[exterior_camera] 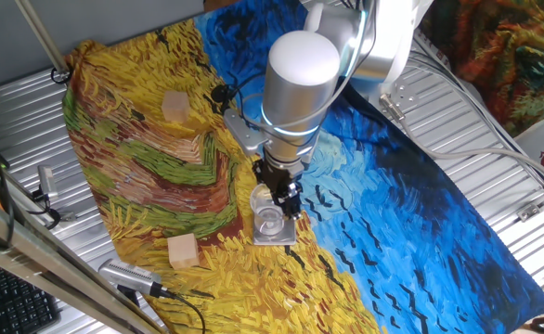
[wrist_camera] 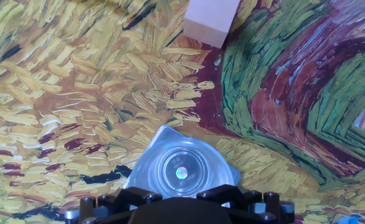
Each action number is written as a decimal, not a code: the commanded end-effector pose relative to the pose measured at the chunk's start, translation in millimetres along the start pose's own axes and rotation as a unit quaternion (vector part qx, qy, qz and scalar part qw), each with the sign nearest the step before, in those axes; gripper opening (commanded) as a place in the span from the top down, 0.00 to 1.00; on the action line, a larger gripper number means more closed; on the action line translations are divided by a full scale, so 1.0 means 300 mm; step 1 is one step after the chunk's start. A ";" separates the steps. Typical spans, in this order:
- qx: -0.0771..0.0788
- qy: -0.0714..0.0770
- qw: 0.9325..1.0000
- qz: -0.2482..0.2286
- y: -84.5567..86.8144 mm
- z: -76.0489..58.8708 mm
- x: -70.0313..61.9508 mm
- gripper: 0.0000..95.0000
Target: Pick up the cup
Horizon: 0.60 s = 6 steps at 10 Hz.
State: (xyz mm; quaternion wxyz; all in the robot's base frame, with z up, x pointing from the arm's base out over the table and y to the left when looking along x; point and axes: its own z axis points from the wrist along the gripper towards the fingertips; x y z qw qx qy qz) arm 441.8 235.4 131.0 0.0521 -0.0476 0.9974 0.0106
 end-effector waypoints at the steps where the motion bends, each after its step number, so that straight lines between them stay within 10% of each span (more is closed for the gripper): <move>1: 0.000 -0.001 1.000 0.000 0.000 0.006 -0.001 0.00; 6: -0.001 0.002 1.000 0.000 0.000 0.006 -0.017 0.00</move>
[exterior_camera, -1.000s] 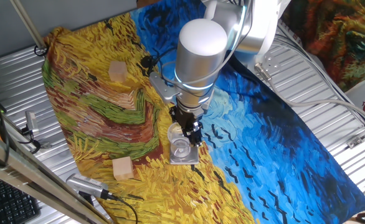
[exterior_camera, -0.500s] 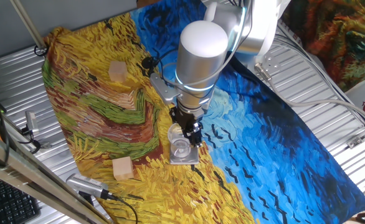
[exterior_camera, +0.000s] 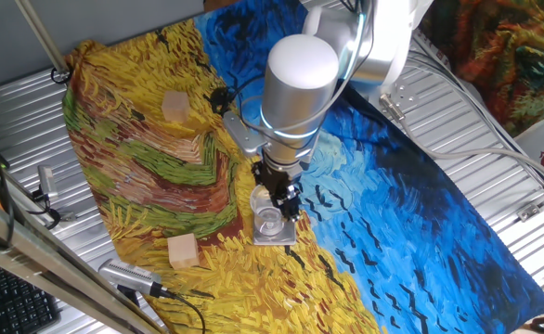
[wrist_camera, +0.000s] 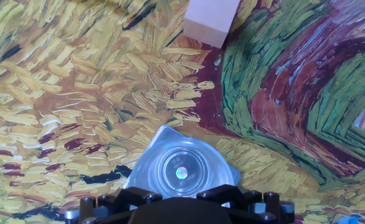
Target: Pick up the cup
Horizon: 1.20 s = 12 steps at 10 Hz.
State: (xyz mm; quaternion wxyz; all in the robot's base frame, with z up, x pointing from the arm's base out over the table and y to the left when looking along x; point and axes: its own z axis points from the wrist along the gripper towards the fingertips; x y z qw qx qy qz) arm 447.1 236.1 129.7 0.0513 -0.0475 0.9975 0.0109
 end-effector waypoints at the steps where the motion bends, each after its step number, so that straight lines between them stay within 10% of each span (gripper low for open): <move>1: -0.001 0.002 1.000 0.000 -0.001 0.000 -0.001 0.00; 12: 0.001 0.004 1.000 -0.001 -0.009 0.019 -0.002 0.00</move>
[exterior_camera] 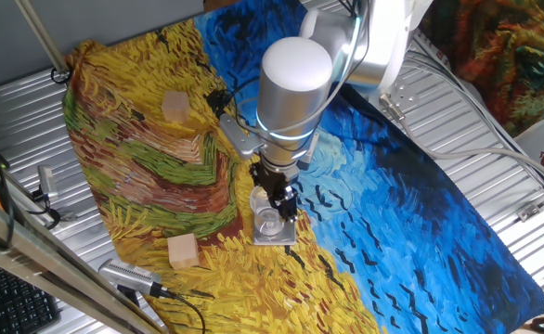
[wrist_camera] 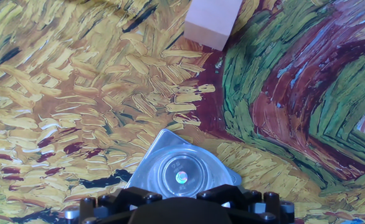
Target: Pick up the cup
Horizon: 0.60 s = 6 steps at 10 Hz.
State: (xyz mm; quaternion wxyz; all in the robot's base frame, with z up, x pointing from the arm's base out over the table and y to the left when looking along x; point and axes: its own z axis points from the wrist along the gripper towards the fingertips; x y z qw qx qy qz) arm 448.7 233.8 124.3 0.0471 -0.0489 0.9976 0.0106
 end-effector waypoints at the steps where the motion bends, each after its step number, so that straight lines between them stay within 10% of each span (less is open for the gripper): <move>1: 0.001 0.000 1.000 0.001 0.000 0.002 0.001 0.00; 6: 0.003 0.000 1.000 0.004 0.001 0.005 0.002 0.20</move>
